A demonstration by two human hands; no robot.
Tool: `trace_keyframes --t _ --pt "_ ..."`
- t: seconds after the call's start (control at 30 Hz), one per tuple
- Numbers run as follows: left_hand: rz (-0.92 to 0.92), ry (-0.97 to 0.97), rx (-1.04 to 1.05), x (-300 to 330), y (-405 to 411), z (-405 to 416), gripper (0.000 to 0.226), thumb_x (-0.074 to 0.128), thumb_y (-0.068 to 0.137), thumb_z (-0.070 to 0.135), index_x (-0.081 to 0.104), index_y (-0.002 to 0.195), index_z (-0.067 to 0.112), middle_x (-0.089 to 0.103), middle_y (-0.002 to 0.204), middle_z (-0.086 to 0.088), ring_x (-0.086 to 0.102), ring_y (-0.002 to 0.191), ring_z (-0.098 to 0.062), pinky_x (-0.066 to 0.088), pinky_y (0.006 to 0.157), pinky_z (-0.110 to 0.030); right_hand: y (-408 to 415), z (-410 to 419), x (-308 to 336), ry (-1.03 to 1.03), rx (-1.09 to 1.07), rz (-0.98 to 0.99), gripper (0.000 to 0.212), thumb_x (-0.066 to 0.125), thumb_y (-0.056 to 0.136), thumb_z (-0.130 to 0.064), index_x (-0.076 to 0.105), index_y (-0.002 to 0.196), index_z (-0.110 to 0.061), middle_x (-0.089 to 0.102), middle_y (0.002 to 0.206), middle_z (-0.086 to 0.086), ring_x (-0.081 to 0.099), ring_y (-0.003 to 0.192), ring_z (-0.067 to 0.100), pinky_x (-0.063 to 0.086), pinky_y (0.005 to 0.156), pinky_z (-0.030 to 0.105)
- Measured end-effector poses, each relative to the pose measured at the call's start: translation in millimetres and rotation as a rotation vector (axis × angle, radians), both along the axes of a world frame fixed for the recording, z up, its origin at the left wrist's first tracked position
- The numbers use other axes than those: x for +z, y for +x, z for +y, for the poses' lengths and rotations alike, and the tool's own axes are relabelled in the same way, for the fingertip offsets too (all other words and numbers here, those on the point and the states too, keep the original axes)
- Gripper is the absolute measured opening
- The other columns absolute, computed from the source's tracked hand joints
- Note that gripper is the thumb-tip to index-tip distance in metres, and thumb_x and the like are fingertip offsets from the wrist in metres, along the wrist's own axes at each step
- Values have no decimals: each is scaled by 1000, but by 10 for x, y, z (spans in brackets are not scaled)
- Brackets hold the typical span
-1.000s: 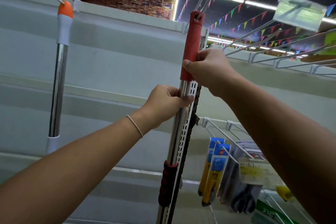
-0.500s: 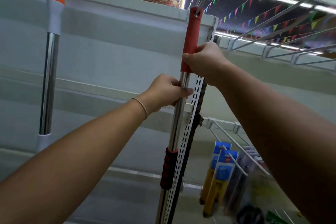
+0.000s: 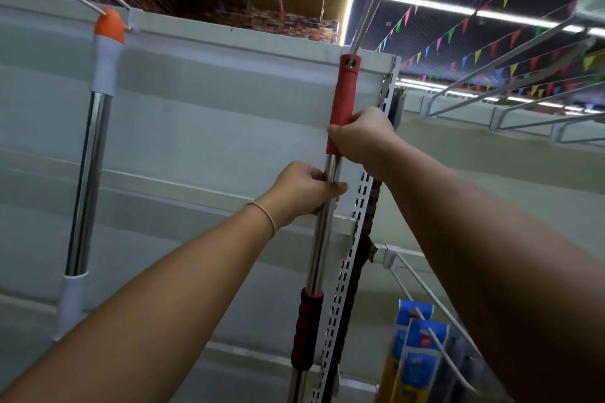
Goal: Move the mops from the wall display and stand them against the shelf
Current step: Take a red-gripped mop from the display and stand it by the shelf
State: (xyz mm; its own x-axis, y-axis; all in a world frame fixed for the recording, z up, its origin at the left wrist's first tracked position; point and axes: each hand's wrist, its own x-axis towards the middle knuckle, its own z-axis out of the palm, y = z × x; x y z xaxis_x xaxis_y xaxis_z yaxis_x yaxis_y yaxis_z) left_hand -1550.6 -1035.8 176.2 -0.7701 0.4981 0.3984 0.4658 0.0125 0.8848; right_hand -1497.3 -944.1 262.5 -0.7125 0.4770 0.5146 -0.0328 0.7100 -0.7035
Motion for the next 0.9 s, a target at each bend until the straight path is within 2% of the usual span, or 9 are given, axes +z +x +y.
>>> trace_keyframes --t 0.4,0.53,0.6,0.67,0.73,0.77,0.83,0.9 --pt "-3 -17 41 -31 93 19 25 73 82 31 70 89 8 73 93 -18 70 91 -34 58 82 -49 29 34 13 1 18 -41 28 64 92 -25 57 114 -8 67 103 10 71 89 23 61 83 38" --pt "44 -113 67 23 236 -52 17 66 88 19 67 93 3 70 97 -21 68 92 -36 57 84 -49 149 -3 32 14 31 -55 34 67 91 -27 59 116 -5 68 106 12 70 93 24 59 86 40" --pt "75 -181 74 7 345 -133 14 62 88 12 65 98 1 68 98 -21 67 90 -37 57 82 -49 231 -16 1 72 12 -93 32 67 91 -27 61 114 -5 69 105 13 71 92 26 60 85 41" --pt "74 -203 61 -61 470 -240 23 61 89 12 61 109 1 68 102 -21 66 86 -34 58 79 -48 332 -25 -85 191 -49 -167 23 65 90 -18 63 108 -4 69 103 15 71 91 28 60 83 42" --pt "44 -183 32 -132 585 -374 30 60 91 14 55 119 4 67 105 -18 68 91 -30 60 77 -45 470 -56 -207 287 -108 -212 17 63 87 -8 66 102 -3 69 100 16 70 87 29 61 80 40" --pt "17 -166 6 -155 644 -449 30 59 92 14 55 120 6 67 105 -18 69 93 -29 60 76 -43 545 -74 -263 314 -121 -221 16 63 86 -7 68 101 -2 70 100 17 70 88 30 61 80 41" --pt "-17 -128 -49 -174 778 -600 17 56 94 12 57 110 11 68 102 -16 69 90 -27 60 73 -39 722 -118 -346 327 -134 -226 17 65 87 -10 70 102 -1 72 102 17 71 92 29 61 80 43" --pt "9 -126 -72 -158 915 -740 14 53 96 13 57 109 13 69 101 -14 70 89 -26 60 73 -39 920 -166 -378 308 -141 -209 18 67 88 -13 71 102 -4 72 100 14 71 86 24 61 68 34"
